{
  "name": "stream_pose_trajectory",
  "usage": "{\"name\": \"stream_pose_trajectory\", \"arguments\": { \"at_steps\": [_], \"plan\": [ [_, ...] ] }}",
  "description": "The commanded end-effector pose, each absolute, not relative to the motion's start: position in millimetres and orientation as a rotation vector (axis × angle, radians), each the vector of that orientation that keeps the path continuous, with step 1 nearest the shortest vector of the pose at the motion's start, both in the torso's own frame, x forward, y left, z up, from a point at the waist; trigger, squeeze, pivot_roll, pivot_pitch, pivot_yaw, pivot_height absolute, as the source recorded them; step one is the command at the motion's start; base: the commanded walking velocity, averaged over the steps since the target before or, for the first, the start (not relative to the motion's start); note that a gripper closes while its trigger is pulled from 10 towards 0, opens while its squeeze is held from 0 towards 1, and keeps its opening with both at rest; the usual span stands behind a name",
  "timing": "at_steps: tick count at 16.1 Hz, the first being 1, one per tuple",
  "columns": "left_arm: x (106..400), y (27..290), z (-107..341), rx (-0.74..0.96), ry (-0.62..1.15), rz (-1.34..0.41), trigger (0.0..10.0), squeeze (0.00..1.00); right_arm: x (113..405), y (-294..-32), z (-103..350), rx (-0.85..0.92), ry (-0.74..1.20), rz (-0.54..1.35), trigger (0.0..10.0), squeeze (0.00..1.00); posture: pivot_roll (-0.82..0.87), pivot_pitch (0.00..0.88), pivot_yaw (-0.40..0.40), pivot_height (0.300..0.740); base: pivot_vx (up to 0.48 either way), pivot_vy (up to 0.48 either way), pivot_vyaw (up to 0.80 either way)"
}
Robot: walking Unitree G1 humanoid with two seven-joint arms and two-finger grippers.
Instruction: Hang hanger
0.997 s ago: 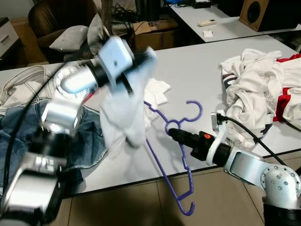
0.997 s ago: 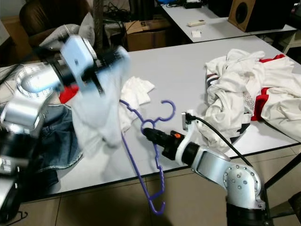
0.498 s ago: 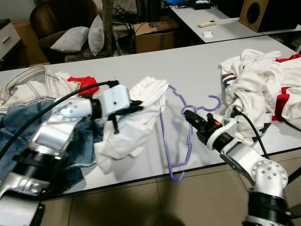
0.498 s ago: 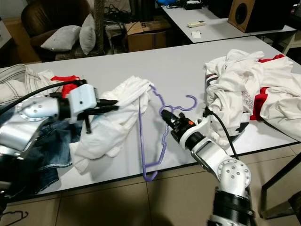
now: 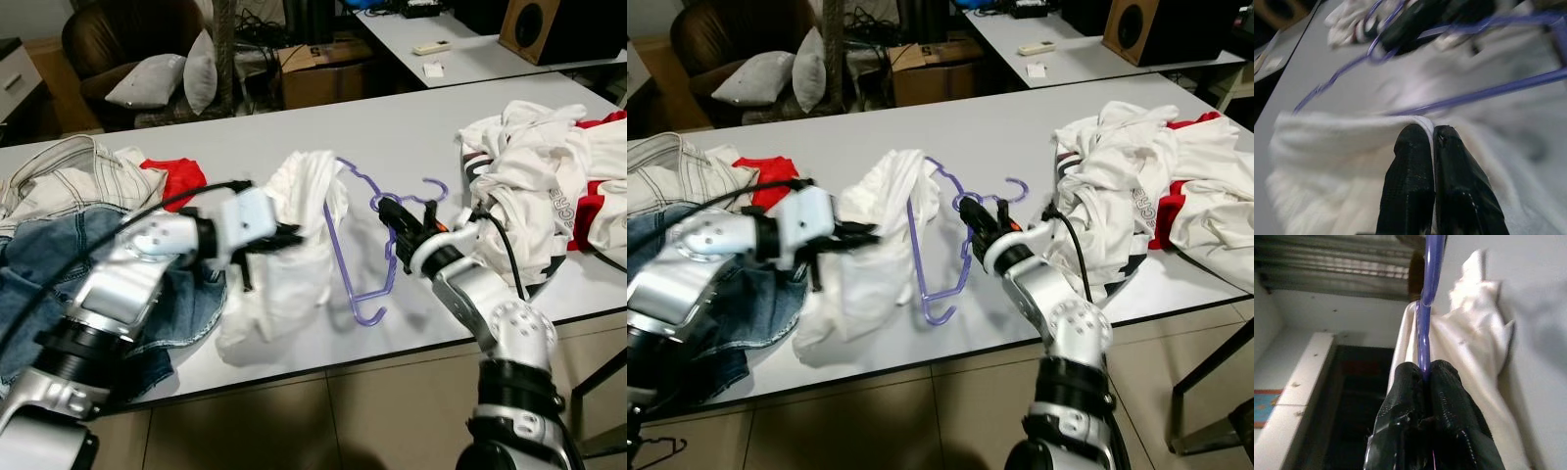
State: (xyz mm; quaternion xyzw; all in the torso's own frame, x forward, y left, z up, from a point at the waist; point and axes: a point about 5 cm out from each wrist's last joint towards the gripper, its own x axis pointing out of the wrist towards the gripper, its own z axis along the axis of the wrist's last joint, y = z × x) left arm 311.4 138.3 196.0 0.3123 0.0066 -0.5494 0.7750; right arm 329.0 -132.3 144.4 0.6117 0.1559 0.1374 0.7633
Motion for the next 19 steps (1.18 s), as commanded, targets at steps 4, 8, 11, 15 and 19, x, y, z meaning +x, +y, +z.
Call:
{"name": "stream_pose_trajectory", "arguments": {
  "at_steps": [4,8,11,15,19],
  "plan": [
    [284,113,191,0.613,-0.003,-1.426,0.0,0.00,346,-143,138,1.408,0.287,0.097,10.0,0.00,0.05,0.000,0.108,0.740,0.000,0.000,0.00],
    [276,113,176,0.646,0.080,-1.453,0.0,0.00,354,-150,137,1.469,0.250,0.023,10.0,0.00,0.05,0.000,0.108,0.740,0.000,0.000,0.00],
    [277,108,172,0.633,0.090,-1.440,0.0,0.00,358,-144,142,1.511,0.236,0.033,10.0,0.00,0.05,0.000,0.108,0.740,0.000,0.000,0.00],
    [261,86,182,0.330,0.074,-1.549,0.0,0.00,367,-151,145,1.525,0.166,-0.062,10.0,0.00,0.05,0.000,0.101,0.740,0.000,0.000,0.00],
    [255,76,196,0.107,0.056,-1.579,0.0,0.00,370,-150,149,1.499,0.142,-0.069,10.0,0.00,0.05,0.000,0.096,0.740,0.000,0.000,0.00]
  ]
}}
